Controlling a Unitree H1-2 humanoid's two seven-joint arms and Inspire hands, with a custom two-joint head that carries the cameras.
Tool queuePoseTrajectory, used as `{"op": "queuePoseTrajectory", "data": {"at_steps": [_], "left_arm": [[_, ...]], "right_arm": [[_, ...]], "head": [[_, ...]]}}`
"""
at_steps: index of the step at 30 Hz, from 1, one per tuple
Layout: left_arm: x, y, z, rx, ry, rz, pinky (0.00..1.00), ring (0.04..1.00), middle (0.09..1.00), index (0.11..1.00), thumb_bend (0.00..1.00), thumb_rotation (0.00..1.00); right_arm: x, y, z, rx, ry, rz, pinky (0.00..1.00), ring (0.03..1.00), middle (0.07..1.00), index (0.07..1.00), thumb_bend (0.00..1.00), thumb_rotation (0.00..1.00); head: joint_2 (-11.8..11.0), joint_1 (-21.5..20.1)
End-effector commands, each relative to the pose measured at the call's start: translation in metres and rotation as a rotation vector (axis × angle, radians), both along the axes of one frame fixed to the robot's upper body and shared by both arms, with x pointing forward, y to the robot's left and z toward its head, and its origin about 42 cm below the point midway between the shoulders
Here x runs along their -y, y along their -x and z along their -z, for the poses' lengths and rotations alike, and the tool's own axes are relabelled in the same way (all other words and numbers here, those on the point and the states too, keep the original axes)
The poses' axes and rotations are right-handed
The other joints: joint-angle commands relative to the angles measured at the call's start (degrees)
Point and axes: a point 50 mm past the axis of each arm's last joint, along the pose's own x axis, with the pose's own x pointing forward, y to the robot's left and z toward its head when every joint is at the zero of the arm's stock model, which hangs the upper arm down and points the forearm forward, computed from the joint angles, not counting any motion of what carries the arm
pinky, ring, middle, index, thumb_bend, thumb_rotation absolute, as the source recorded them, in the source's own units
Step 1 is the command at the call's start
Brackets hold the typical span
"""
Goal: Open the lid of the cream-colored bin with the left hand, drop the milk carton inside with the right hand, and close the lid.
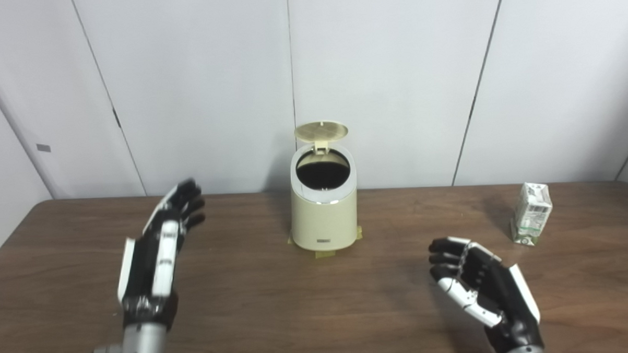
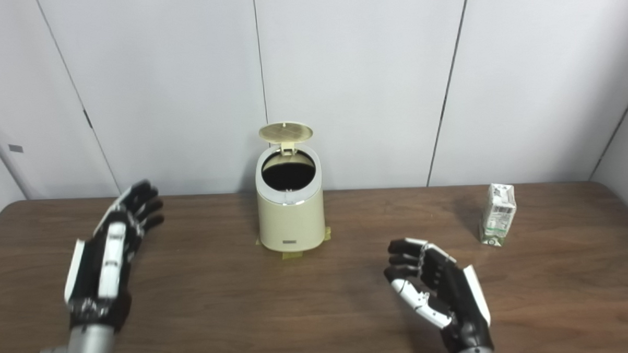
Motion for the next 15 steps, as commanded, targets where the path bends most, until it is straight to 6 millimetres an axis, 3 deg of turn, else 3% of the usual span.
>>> {"op": "queuePoseTrajectory", "data": {"at_steps": [1,5,9,13,15], "left_arm": [[0.004,0.003,-0.015,0.102,0.002,0.029,0.79,0.824,0.839,0.834,0.27,0.86],[0.006,0.014,-0.002,0.072,0.008,0.046,0.78,0.830,0.846,0.845,0.26,0.84],[0.010,0.022,0.011,0.039,0.034,0.057,0.81,0.847,0.861,0.854,0.30,0.78],[0.009,0.024,0.018,0.024,0.024,0.055,0.83,0.861,0.875,0.861,0.34,0.77],[0.007,0.024,0.021,0.021,0.018,0.050,0.84,0.863,0.875,0.868,0.34,0.77]], "right_arm": [[0.003,-0.009,-0.031,0.133,0.010,-0.024,0.59,0.656,0.674,0.652,0.29,0.32],[0.016,-0.018,-0.051,0.238,0.031,-0.021,0.60,0.663,0.677,0.654,0.31,0.36],[0.043,-0.037,-0.069,0.312,0.111,-0.020,0.63,0.687,0.698,0.683,0.32,0.45],[0.058,-0.050,-0.110,0.404,0.230,0.036,0.61,0.676,0.686,0.662,0.34,0.48],[0.064,-0.056,-0.134,0.429,0.363,0.081,0.57,0.664,0.682,0.670,0.42,0.47]], "head": [[0.1,0.1],[-0.1,-0.9],[-0.3,-1.8],[-0.3,-3.4],[-0.3,-4.9]]}}
